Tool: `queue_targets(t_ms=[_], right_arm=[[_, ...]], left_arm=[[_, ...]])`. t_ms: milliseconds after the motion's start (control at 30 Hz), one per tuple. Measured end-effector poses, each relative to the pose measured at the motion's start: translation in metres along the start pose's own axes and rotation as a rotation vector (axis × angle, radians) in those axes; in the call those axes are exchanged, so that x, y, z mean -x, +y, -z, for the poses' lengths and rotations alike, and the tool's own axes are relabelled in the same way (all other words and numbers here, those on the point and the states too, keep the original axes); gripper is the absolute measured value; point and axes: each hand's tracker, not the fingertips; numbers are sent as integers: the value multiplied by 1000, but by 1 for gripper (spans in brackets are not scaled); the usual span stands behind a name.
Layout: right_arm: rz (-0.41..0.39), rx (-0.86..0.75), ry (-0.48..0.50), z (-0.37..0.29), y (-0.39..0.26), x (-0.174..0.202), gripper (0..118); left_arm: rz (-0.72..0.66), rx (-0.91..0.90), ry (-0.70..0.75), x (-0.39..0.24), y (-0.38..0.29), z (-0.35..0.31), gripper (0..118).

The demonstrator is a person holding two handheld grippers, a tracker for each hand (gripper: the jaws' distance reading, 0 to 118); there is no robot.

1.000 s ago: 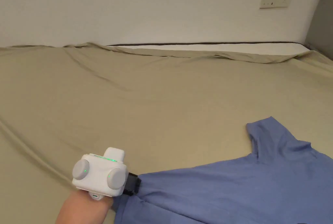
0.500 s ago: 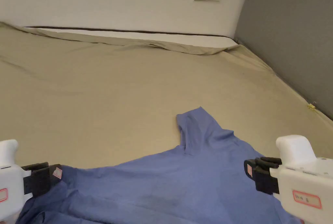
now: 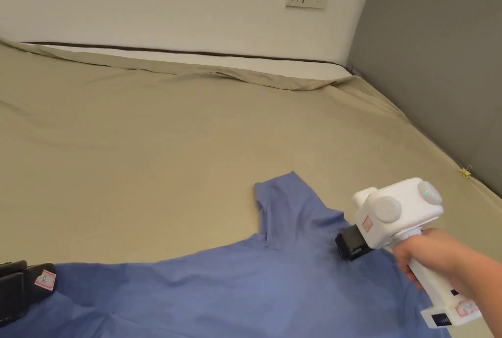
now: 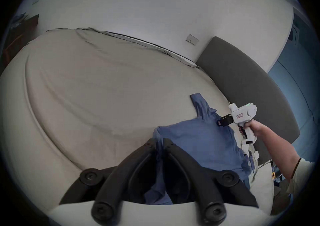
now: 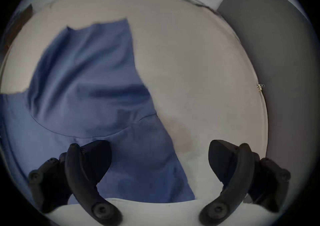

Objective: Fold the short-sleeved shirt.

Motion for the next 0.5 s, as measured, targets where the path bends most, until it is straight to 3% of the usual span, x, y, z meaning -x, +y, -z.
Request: queue_targets(t_ms=[67, 100, 133, 167, 200, 233, 267, 300, 367, 433, 500], right_arm=[[71, -4, -8, -10, 4, 0, 113], [101, 3, 45, -14, 3, 0, 92], [126, -24, 149, -22, -1, 0, 55], [112, -47, 224, -29, 1, 6, 9], [73, -62, 181, -32, -1, 16, 3], [-12, -111, 71, -42, -7, 27, 3], [-59, -157, 68, -51, -14, 31, 3], [-33, -201, 108, -63, -21, 37, 3], [133, -328, 201, -101, -38, 31, 3], [238, -465, 252, -153, -57, 18, 3], [245, -586, 283, -208, -75, 13, 3]], left_arm=[[-5, 10, 0, 3, 0, 2, 4], [-12, 10, -1, 3, 0, 2, 4], [-24, 9, -8, 3, -1, 2, 4], [-27, 5, -11, 2, -3, 1, 4], [-31, 2, -9, 3, -3, 0, 4], [-35, -4, -12, 2, -4, -2, 4], [-44, -15, -21, 0, -6, -5, 4], [-62, -33, -32, 0, -7, -10, 4], [-141, -72, -95, 2, -8, -25, 4], [-214, -138, -154, 7, -5, -47, 4], [-274, -190, -210, 12, 4, -70, 4]])
